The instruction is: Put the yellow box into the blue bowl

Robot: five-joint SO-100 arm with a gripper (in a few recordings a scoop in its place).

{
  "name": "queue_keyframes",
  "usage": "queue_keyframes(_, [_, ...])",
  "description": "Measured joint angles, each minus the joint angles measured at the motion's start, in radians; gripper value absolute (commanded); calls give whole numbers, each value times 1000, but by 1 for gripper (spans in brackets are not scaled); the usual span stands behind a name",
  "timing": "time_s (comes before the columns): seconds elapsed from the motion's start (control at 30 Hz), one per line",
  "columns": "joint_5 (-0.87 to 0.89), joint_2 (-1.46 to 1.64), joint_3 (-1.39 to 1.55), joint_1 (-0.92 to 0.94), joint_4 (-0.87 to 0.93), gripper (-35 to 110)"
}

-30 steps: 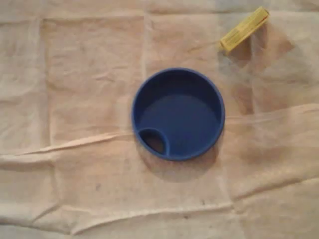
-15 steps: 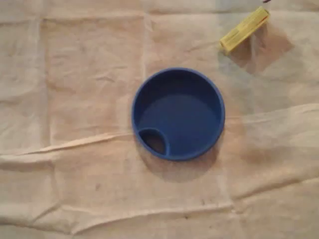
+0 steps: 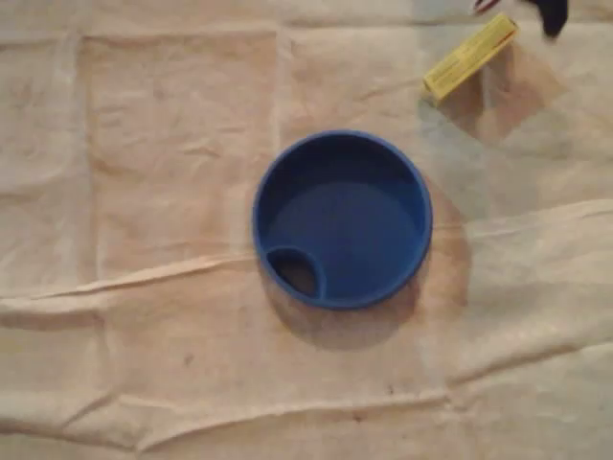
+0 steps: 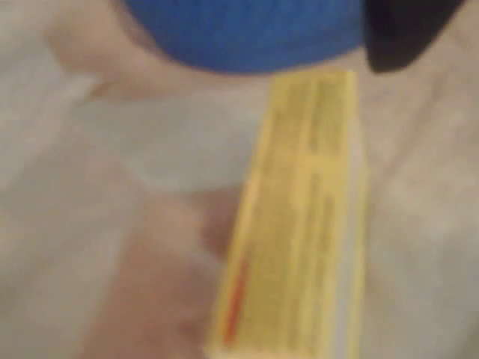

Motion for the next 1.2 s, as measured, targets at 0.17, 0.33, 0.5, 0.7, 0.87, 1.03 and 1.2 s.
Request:
queue_keyframes(0.17, [2,0,104,-5,-58,32])
queue_keyframes(0.33, [0,0,190,-5,-133,32])
queue_keyframes(0.5, [0,0,245,-5,-187,32])
queue_keyframes(0.7, [0,0,273,-5,-227,32])
queue_keyframes(0.87, [0,0,275,-5,-265,32])
queue_keyframes(1.03, [0,0,308,-5,-276,32])
queue_keyframes(1.2, [0,0,353,-5,-281,32])
